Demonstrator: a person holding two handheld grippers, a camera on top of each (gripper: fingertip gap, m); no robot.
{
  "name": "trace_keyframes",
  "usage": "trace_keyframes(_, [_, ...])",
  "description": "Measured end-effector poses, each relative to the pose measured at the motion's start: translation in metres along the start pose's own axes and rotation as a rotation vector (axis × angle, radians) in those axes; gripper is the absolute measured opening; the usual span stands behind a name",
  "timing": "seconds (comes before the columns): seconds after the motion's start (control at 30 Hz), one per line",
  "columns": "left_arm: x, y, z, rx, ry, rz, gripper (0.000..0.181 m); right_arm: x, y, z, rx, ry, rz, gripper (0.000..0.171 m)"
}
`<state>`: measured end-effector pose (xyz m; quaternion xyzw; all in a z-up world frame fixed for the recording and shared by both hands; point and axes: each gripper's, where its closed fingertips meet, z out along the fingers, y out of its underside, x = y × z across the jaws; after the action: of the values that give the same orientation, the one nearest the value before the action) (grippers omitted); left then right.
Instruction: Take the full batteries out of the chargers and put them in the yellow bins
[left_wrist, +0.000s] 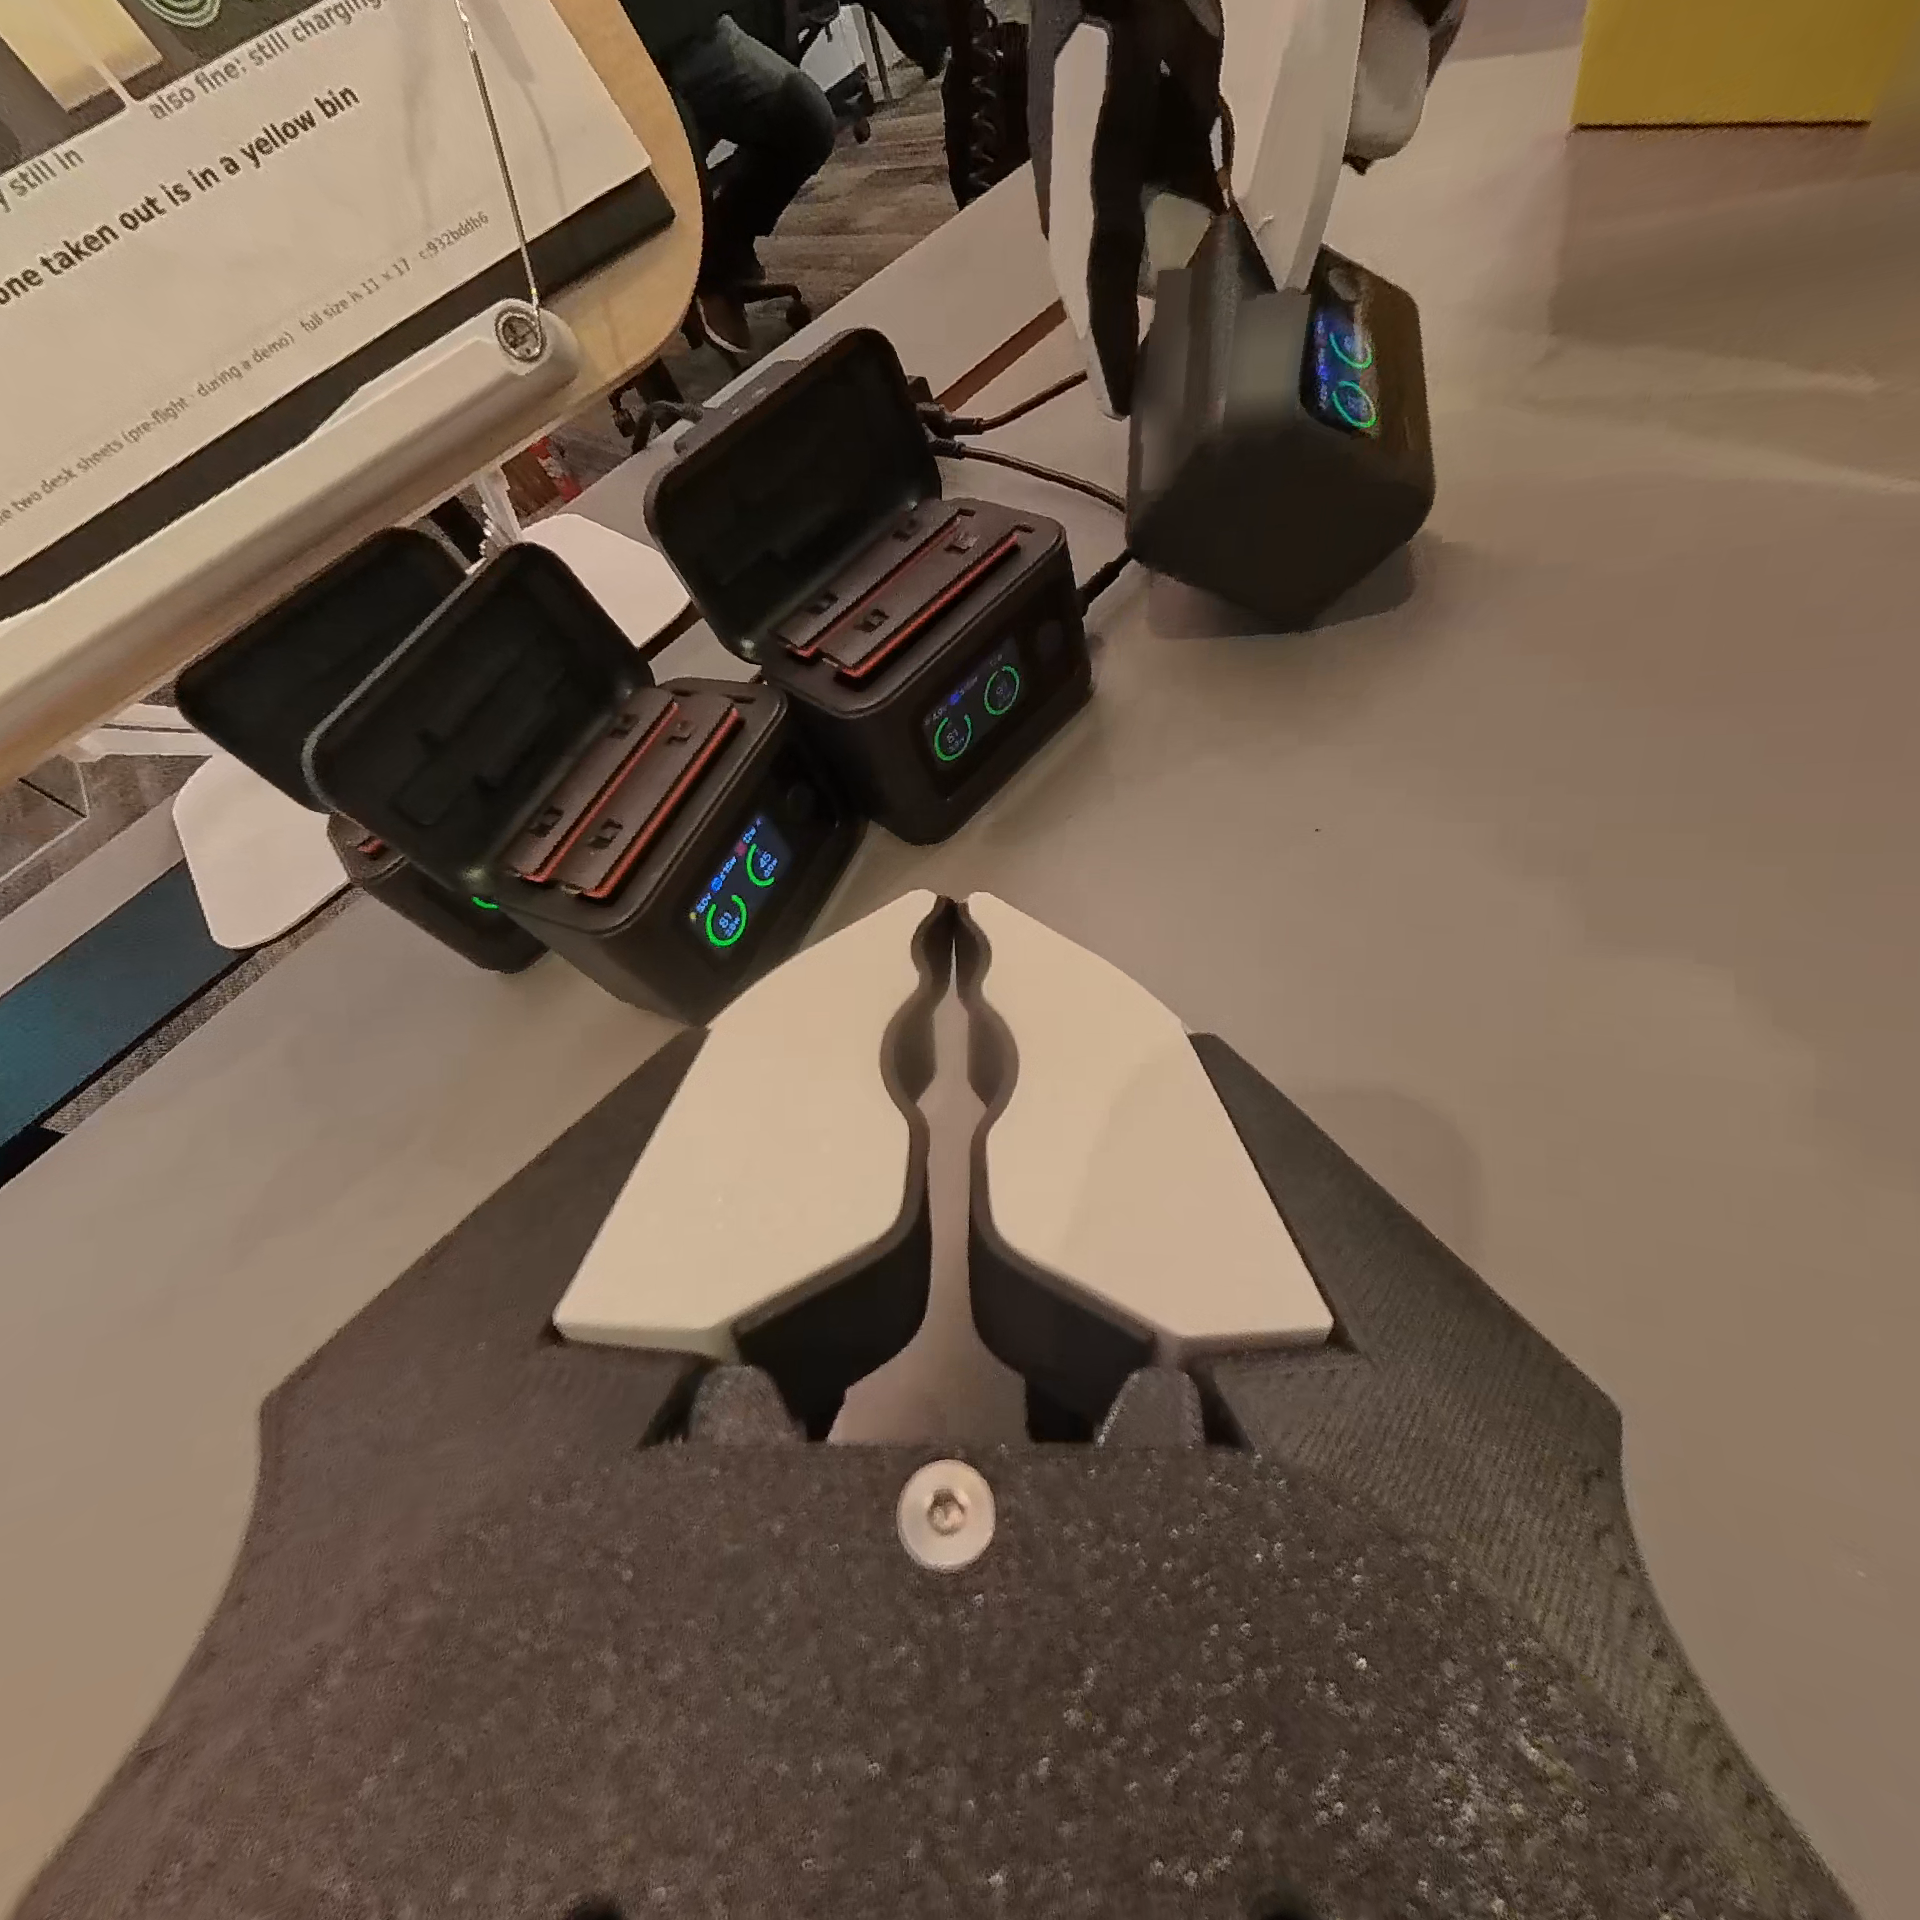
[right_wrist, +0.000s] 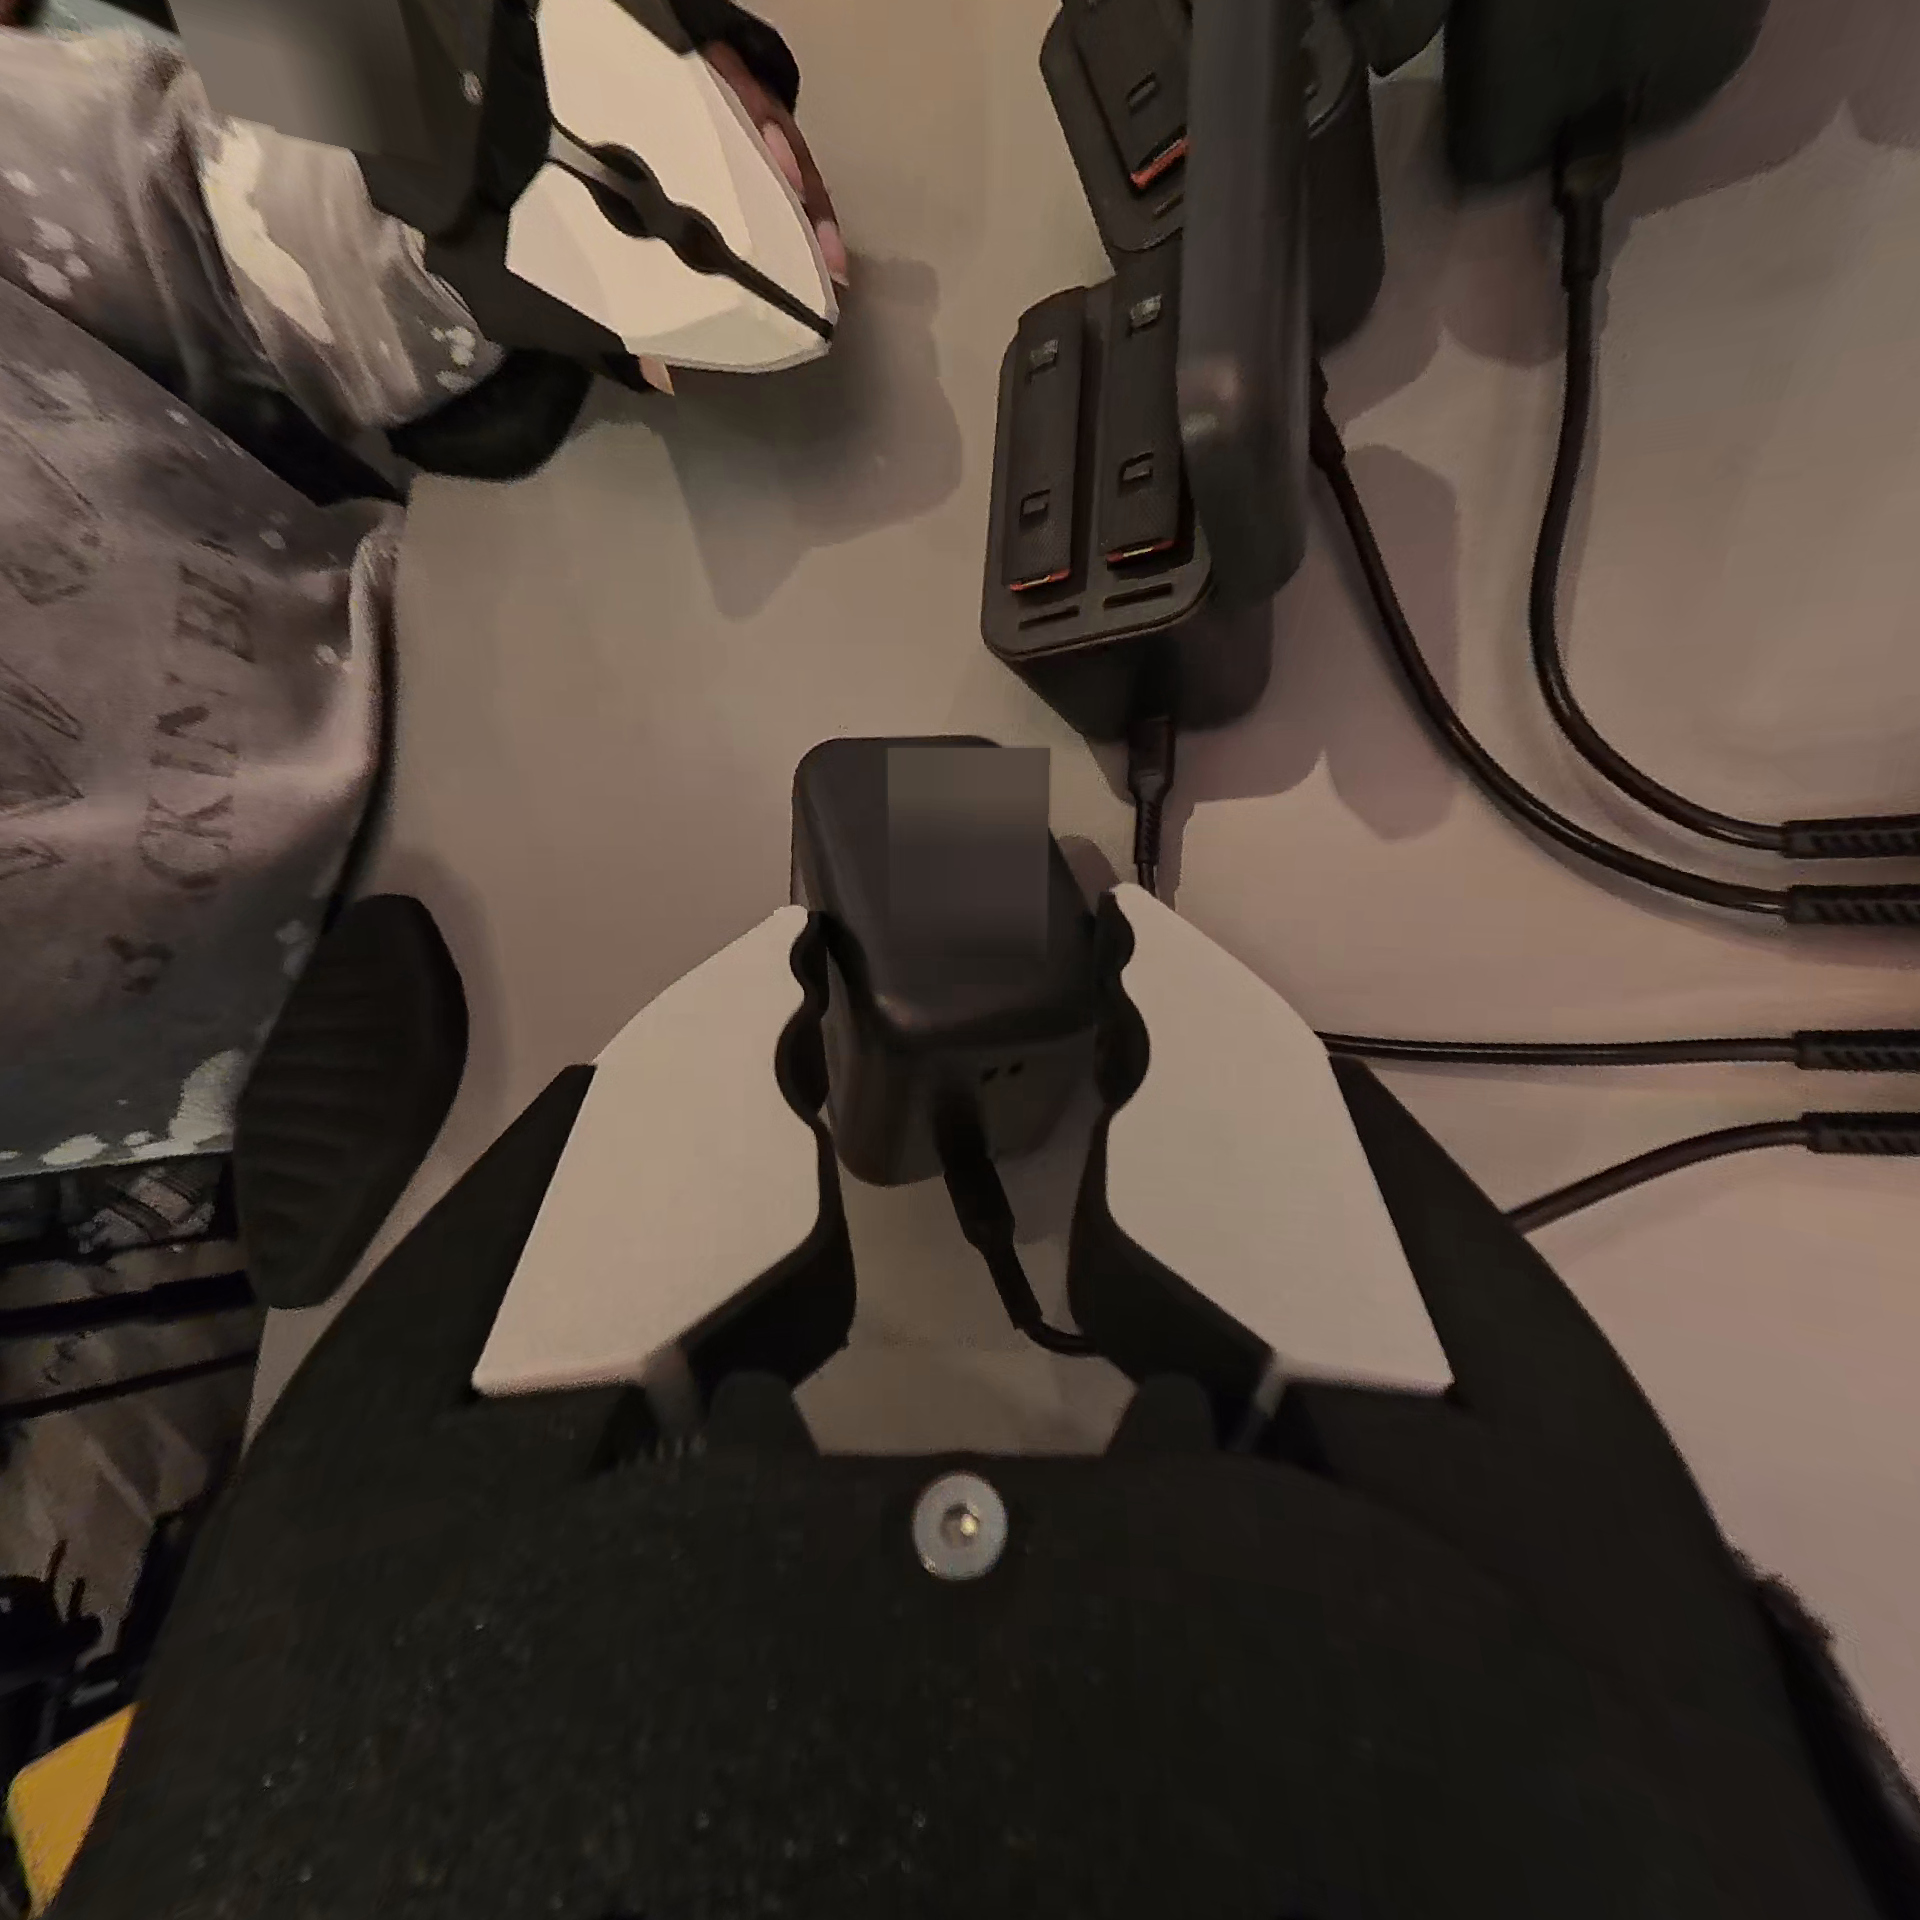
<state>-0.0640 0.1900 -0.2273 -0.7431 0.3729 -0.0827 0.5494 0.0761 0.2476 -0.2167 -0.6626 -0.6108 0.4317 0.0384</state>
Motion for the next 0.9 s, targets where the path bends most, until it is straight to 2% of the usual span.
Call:
trace_keyframes(0.07, [0.001, 0.0, 0.0, 0.0, 0.001, 0.01, 0.0, -0.004, 0.0, -0.001, 0.054, -0.032, 0.017, 0.047])
trace_keyframes(0.13, [0.002, -0.002, 0.0, 0.006, 0.0, 0.02, 0.0, -0.011, -0.01, -0.009, 0.177, -0.079, 0.031, 0.0])
trace_keyframes(0.2, [0.006, -0.005, 0.0, 0.014, 0.01, 0.021, 0.0, -0.007, 0.01, -0.005, 0.069, -0.009, -0.002, 0.0])
trace_keyframes(0.27, [0.012, -0.007, 0.002, 0.016, 0.022, 0.033, 0.0, -0.014, 0.012, -0.002, 0.093, -0.017, -0.003, 0.0])
trace_keyframes(0.4, [0.021, -0.008, 0.005, 0.01, 0.041, 0.054, 0.0, -0.015, 0.011, -0.008, 0.115, 0.067, -0.059, 0.029])
trace_keyframes(0.53, [0.022, -0.006, 0.006, 0.001, 0.037, 0.065, 0.0, -0.011, 0.025, -0.009, -0.05, 0.195, -0.139, 0.077])
trace_keyframes(0.57, [0.021, -0.005, 0.006, 0.0, 0.037, 0.062, 0.0, -0.011, 0.031, -0.007, -0.118, 0.232, -0.184, 0.084])
trace_keyframes(0.8, [0.023, -0.003, 0.008, -0.01, 0.042, 0.077, 0.0, 0.005, 0.063, 0.002, -0.682, 0.461, -0.583, 0.091])
trace_keyframes(0.9, [0.022, -0.003, 0.007, -0.01, 0.042, 0.077, 0.0, 0.01, 0.061, 0.005, -0.797, 0.483, -0.711, 0.083])
